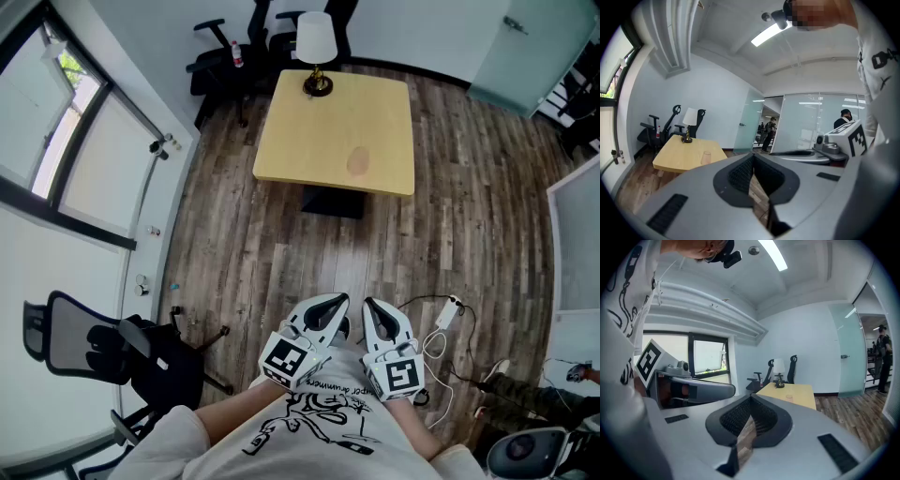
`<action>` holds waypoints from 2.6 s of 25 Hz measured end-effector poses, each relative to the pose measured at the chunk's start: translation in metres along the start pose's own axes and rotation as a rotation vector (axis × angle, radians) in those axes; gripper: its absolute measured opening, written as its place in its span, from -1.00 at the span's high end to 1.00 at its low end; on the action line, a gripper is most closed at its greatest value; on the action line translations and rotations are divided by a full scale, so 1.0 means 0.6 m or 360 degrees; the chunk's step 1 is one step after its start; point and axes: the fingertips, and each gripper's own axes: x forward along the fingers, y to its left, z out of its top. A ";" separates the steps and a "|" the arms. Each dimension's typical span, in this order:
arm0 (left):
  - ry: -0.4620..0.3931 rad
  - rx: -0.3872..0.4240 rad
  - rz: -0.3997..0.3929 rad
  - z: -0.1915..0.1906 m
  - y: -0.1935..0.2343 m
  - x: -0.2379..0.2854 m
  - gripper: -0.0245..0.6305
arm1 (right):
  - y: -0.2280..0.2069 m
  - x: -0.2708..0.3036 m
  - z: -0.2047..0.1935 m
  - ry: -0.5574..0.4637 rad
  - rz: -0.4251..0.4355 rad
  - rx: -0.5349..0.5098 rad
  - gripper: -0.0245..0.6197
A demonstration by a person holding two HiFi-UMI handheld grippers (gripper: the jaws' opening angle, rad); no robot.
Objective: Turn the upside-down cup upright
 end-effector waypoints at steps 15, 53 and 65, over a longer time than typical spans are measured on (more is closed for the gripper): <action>0.0025 0.0003 0.0035 0.015 -0.001 0.042 0.90 | -0.051 -0.013 0.018 -0.0033 0.0021 -0.0008 0.85; 0.0071 -0.0006 -0.0164 0.159 0.378 0.349 0.90 | -0.291 0.434 0.114 0.0053 -0.0090 0.0026 0.85; 0.0135 -0.0010 -0.0222 0.161 0.456 0.381 0.90 | -0.312 0.511 0.115 0.0082 -0.0156 0.0056 0.85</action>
